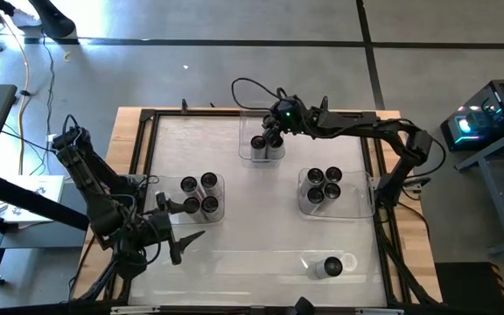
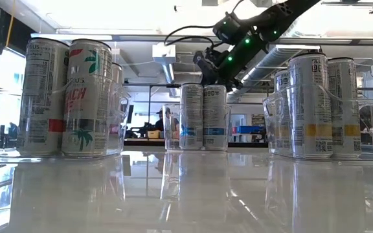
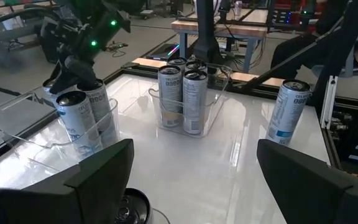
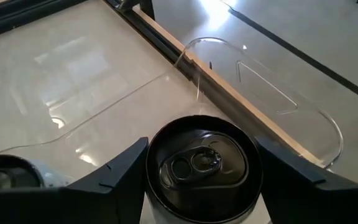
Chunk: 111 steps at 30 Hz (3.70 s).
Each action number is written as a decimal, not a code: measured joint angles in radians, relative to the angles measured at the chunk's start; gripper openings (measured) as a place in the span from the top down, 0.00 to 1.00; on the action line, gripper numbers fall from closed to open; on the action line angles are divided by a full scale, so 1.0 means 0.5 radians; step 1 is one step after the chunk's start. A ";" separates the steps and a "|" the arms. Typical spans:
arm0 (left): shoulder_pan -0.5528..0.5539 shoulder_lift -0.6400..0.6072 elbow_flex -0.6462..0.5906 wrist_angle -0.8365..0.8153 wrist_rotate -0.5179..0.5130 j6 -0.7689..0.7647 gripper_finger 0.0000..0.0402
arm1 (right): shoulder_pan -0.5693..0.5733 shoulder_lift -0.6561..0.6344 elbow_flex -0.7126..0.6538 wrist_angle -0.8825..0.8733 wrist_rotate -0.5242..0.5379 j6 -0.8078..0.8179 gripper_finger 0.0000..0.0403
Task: Sort soda cans
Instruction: Put the left white-blue soda can into the top middle transparent bin, then put the white-blue soda can into the top middle transparent bin
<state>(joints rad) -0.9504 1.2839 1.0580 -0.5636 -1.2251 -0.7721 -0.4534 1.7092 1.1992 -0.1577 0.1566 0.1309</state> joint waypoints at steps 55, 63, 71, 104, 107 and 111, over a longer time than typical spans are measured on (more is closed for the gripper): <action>0.003 0.030 0.000 -0.036 -0.050 0.047 0.17 | 2.879 -0.202 0.323 -1.698 0.602 2.256 0.19; 0.032 0.105 0.000 -0.028 -0.050 -0.024 0.17 | 2.950 -0.098 0.323 -1.762 0.562 2.392 0.19; 0.070 0.123 -0.001 -0.022 -0.027 -0.059 0.17 | 2.895 -0.091 0.322 -1.744 0.558 2.481 0.37; 0.329 0.123 -0.001 0.035 0.241 -0.073 0.17 | 1.308 0.106 0.451 -0.894 0.136 0.404 0.39; 0.349 0.123 -0.001 0.043 0.253 -0.026 0.17 | 1.307 0.117 0.451 -0.887 0.140 0.401 0.32; 0.359 0.125 -0.001 0.149 0.270 0.144 0.17 | 1.308 0.100 0.452 -0.843 0.157 0.400 0.25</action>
<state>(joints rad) -0.7708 1.3464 1.0576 -0.4890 -1.0903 -0.7003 0.2005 1.7591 1.4254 -0.5791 0.2350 0.3309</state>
